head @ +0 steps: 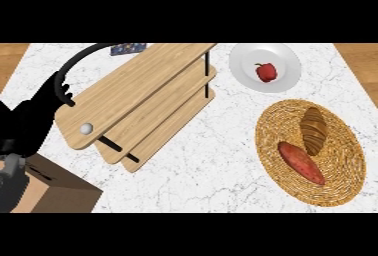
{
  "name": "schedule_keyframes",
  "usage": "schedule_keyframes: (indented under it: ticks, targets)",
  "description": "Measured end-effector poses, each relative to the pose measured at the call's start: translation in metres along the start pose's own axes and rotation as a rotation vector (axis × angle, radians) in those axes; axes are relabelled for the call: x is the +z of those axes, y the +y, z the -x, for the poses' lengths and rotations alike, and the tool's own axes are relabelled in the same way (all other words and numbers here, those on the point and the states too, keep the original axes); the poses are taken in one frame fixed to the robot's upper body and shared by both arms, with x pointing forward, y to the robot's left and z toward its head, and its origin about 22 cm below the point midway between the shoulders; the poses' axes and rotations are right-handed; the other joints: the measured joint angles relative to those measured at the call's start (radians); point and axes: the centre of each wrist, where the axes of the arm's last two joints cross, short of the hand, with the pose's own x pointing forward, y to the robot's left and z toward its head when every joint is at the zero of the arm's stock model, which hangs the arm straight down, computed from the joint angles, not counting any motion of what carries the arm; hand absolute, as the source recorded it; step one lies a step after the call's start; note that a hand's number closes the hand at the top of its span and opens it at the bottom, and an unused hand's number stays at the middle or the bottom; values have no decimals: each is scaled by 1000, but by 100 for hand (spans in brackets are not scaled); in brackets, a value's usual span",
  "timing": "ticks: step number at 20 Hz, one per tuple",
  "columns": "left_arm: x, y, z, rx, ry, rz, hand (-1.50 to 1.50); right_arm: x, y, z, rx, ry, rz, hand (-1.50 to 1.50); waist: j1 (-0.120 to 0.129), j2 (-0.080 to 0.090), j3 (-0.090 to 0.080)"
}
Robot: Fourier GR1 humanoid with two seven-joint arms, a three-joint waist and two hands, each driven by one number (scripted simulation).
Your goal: Pick the croissant from the placemat and place it in the tiered shelf
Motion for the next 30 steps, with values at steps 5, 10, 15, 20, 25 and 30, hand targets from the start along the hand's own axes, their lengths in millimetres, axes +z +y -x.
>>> schedule_keyframes:
  ticks: [5, 10, 15, 20, 25, 30]
  targets:
    - [-2, -1, 1, 40, 75, -7, 0, 11, -29, 8, 46, -2, -42, -150, 17, -11, 1]
    - [-3, -5, 2, 48, 111, 1, 0, 16, -38, -8, 81, 3, -159, -150, 34, -15, -1]
    - [3, -12, 7, 52, 143, 24, 0, 13, -40, -36, 163, 38, -246, -150, 62, -22, 15]
    - [6, -15, 5, 57, 142, 32, 0, 10, -34, -59, 239, 116, -242, -150, 82, -17, 12]
    - [10, -17, 3, 65, 138, 41, 0, 6, -24, -82, 311, 193, -193, -150, 105, -13, 10]
    - [11, -21, 1, 63, 129, 58, 0, 6, -9, -96, 374, 288, -174, -150, 119, -6, 6]
